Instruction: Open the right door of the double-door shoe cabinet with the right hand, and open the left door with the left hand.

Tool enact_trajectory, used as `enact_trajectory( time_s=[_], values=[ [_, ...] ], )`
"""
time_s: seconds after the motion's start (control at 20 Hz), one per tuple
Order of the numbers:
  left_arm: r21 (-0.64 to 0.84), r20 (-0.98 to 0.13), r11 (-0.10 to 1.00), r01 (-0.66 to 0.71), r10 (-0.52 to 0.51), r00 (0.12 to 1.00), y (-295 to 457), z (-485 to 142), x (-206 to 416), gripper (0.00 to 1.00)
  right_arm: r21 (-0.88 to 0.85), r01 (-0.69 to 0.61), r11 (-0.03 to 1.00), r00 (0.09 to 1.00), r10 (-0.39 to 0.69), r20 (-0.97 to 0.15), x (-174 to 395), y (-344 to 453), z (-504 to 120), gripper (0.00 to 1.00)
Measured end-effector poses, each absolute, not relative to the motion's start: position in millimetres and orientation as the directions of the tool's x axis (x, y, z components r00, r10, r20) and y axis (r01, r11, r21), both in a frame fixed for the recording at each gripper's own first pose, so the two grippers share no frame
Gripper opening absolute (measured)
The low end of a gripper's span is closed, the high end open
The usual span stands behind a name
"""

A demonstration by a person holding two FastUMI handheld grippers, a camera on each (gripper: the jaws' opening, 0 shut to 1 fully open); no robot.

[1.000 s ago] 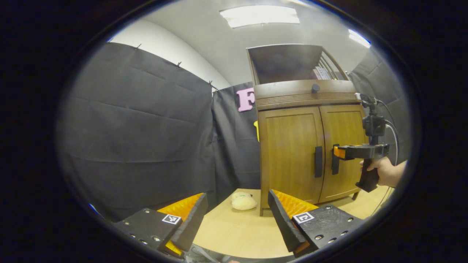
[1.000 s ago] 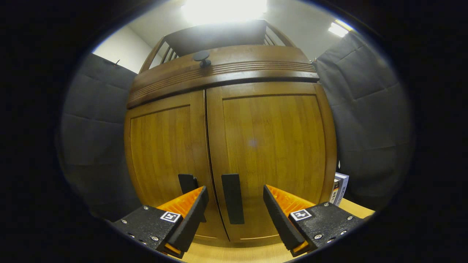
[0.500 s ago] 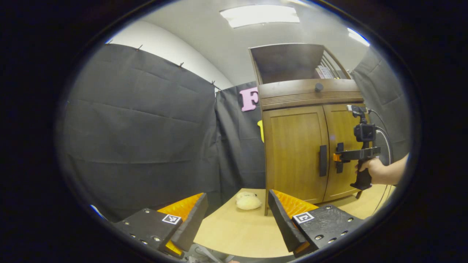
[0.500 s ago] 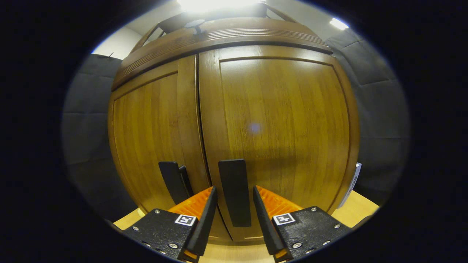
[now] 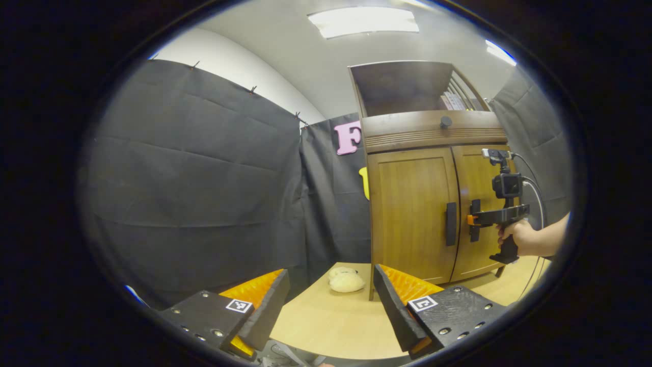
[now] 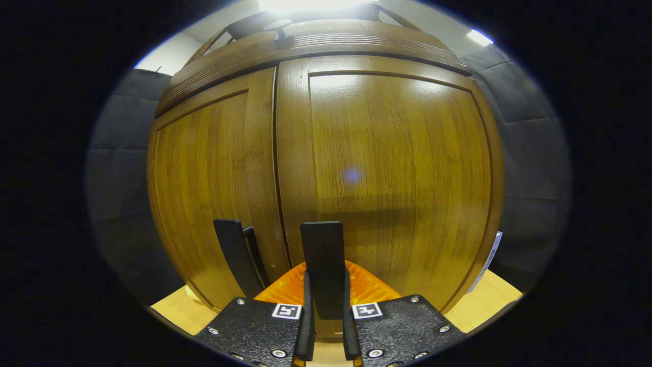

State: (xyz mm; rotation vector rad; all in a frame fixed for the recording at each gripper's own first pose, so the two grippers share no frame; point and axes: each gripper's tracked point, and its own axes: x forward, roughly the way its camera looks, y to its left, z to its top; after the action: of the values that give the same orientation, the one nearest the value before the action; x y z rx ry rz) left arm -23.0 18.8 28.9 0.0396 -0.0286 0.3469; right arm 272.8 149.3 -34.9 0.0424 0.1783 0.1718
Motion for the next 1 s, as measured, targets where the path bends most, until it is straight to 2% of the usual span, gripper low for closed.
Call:
enact_trajectory(
  time_s=[0.4,1.0],
  values=[
    [0.021,0.045,0.964,-0.264,0.263,0.964,12.0,27.4,-24.4,0.95,0.057,-0.218,0.974,0.96,0.225,-0.167,228.6,135.7,-30.6,0.22],
    [0.02,0.058,0.99,-0.137,0.135,0.989,2.8,34.9,-21.1,0.94,0.059,-0.223,0.973,0.959,0.23,-0.166,173.2,102.2,-23.1,0.21]
  ],
)
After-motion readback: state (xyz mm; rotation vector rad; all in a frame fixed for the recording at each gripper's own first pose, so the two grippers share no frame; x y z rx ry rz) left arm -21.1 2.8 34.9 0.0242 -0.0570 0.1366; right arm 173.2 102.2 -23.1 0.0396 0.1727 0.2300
